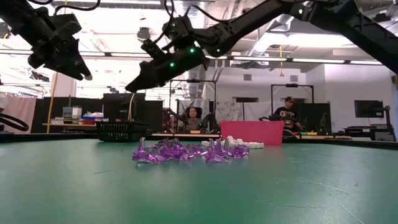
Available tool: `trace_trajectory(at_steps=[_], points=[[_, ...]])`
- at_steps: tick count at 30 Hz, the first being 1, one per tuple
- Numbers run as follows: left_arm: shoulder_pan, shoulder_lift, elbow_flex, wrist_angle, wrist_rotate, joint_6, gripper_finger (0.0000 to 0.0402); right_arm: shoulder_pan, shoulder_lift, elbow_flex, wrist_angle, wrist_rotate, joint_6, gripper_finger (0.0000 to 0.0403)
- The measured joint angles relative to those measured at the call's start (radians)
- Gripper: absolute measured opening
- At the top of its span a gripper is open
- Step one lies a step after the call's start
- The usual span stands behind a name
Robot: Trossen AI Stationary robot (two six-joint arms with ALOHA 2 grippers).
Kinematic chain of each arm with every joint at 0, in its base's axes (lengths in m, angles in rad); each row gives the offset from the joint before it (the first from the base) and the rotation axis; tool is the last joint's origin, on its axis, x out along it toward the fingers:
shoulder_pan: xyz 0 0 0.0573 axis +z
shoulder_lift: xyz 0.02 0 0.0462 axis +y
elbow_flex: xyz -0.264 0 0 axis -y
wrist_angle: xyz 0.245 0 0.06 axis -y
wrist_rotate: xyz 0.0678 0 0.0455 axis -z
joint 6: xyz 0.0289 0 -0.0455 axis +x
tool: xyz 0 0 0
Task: Sort Halloween decoration
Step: Put the brown skull toy into the black bin
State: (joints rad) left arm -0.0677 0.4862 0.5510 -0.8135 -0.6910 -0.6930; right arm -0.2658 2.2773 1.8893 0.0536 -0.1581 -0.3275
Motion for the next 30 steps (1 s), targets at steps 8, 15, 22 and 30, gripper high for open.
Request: trace_trajectory(at_steps=[8,15,22,30], points=[[0.0,0.0,0.0,-0.001,-0.005,0.0,0.0183,-0.024,0.002,0.0,0.02,0.029,0.015,0.0108],[0.0,0.0,0.0,-0.001,-0.009,0.0,0.0183,-0.039,0.002,0.0,0.062,0.044,0.017,0.0108],[0.0,0.0,0.0,-0.001,-0.01,0.0,0.0183,-0.064,0.002,0.0,0.108,0.057,0.093,0.0108],[0.0,0.0,0.0,0.0,-0.01,-0.001,0.0183,-0.077,0.053,0.019,0.123,0.059,0.196,0.0108]])
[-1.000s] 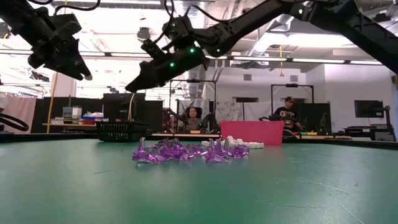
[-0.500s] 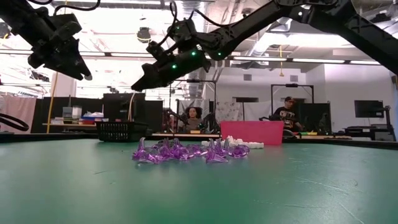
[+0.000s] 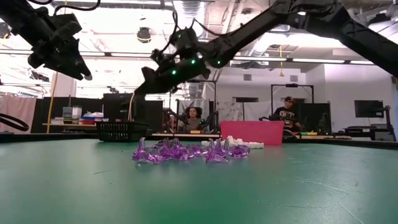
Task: Sort Halloween decoration
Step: Put the brown skull toy into the black bin
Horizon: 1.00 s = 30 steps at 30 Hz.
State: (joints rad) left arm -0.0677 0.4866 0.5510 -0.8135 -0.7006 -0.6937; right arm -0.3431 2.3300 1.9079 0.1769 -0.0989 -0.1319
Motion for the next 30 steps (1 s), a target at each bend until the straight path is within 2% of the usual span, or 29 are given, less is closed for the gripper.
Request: trace_trajectory(at_steps=[8,14,22,30], points=[[0.0,-0.001,0.0,0.0,0.005,-0.004,0.0183,0.005,0.064,0.078,-0.064,0.01,0.03,0.0112],[0.0,-0.001,0.0,0.0,0.005,-0.008,0.0183,0.024,0.13,0.128,-0.098,-0.005,0.049,0.0138],[0.0,-0.001,0.0,-0.001,0.004,0.001,0.0183,0.04,0.132,0.139,-0.144,-0.01,0.012,0.0175],[0.0,-0.001,0.0,-0.001,0.004,0.01,0.0183,0.036,0.084,0.137,-0.239,-0.071,0.024,0.0181]])
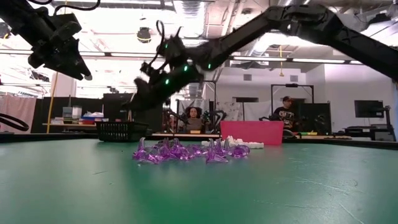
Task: Sort Halloween decoration
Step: Put the brown skull toy into the black bin
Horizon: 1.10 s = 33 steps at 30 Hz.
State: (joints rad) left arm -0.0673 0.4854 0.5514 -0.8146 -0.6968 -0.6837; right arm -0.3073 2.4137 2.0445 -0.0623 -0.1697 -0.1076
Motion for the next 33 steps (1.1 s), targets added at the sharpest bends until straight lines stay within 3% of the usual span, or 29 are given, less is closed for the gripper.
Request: trace_trajectory(at_steps=[7,15,18,21,27,30,33], points=[[0.0,0.0,0.0,0.0,-0.001,0.009,0.0183,0.027,-0.176,0.005,-0.288,-0.04,-0.173,0.018],[0.0,0.0,0.0,0.001,-0.005,0.02,0.0183,0.052,-0.311,-0.006,-0.691,-0.078,-0.255,0.0175],[0.0,0.0,0.0,0.001,-0.004,0.02,0.0183,0.051,-0.373,-0.065,-0.772,-0.144,-0.26,0.0163],[0.0,0.0,0.0,0.002,-0.004,0.021,0.0183,0.036,-0.482,-0.202,-0.812,-0.142,-0.258,0.0146],[0.0,0.0,0.0,0.003,-0.019,0.021,0.0183,0.009,-0.811,-0.619,-0.682,-0.044,-0.146,0.0111],[0.0,0.0,0.0,0.004,-0.033,0.021,0.0183,0.044,-0.931,-0.832,-0.452,-0.008,-0.054,0.0104],[0.0,0.0,0.0,0.004,-0.035,0.021,0.0183,0.1,-0.969,-0.994,-0.201,0.009,0.029,0.0103]])
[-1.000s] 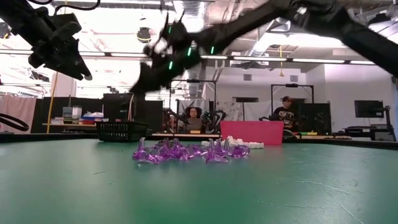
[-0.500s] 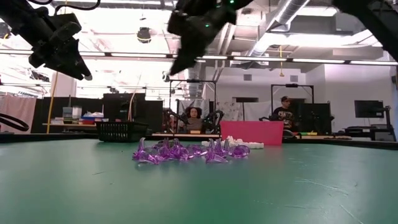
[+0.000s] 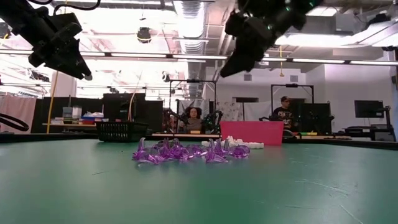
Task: Sort Halloween decoration
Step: Put the brown skull toy into the black bin
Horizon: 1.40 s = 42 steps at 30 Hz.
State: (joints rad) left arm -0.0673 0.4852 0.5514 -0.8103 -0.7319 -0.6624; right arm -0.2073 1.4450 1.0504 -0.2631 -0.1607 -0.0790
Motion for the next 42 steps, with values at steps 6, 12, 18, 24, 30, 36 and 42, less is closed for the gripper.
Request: trace_trajectory(at_steps=[6,12,18,24,30,36,42], points=[[0.0,0.0,0.0,-0.001,0.007,-0.004,0.0183,0.091,0.101,-0.113,0.286,0.057,0.006,0.0102],[0.0,0.001,0.0,-0.003,0.01,-0.009,0.0183,0.137,0.281,-0.066,0.365,0.037,-0.089,0.0108],[0.0,0.001,0.0,-0.003,0.013,-0.013,0.0183,0.173,0.438,0.043,0.358,-0.064,-0.127,0.0141],[0.0,0.001,0.0,-0.003,0.019,-0.027,0.0183,0.197,0.505,0.119,0.334,-0.091,-0.14,0.0187],[0.0,0.005,0.0,-0.004,0.019,-0.031,0.0183,0.191,0.51,0.125,0.354,-0.099,-0.149,0.0211],[0.0,0.008,0.0,-0.004,0.019,-0.031,0.0183,0.195,0.517,0.125,0.383,-0.1,-0.199,0.021],[0.0,0.008,0.0,-0.004,0.018,-0.032,0.0183,0.194,0.537,0.126,0.393,-0.088,-0.199,0.0209]])
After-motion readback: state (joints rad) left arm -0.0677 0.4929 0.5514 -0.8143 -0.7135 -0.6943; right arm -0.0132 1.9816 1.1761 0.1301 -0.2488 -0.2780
